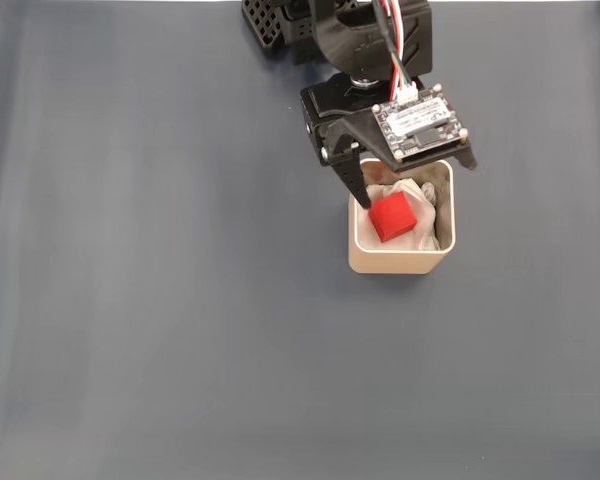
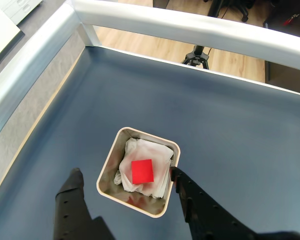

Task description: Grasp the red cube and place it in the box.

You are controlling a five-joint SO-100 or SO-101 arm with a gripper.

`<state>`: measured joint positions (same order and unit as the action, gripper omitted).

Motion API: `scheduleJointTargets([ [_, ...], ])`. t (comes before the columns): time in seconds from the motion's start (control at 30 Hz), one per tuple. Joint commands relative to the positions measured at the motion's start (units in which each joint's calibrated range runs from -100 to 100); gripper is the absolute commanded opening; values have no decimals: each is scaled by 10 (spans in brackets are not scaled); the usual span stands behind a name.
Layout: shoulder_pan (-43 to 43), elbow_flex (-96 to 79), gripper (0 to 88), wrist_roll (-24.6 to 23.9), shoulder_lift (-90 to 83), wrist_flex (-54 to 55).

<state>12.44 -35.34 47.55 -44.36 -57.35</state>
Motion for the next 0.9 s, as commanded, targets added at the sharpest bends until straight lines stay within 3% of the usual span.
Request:
scheduleJointTargets([
  [0.0, -8, -3, 325, 10, -23, 9],
  [0.17, -23, -24, 88, 27, -39, 10],
  [0.27, -32, -29, 2, 29, -45, 8],
  [0.87, -120, -149, 2, 16, -138, 15],
])
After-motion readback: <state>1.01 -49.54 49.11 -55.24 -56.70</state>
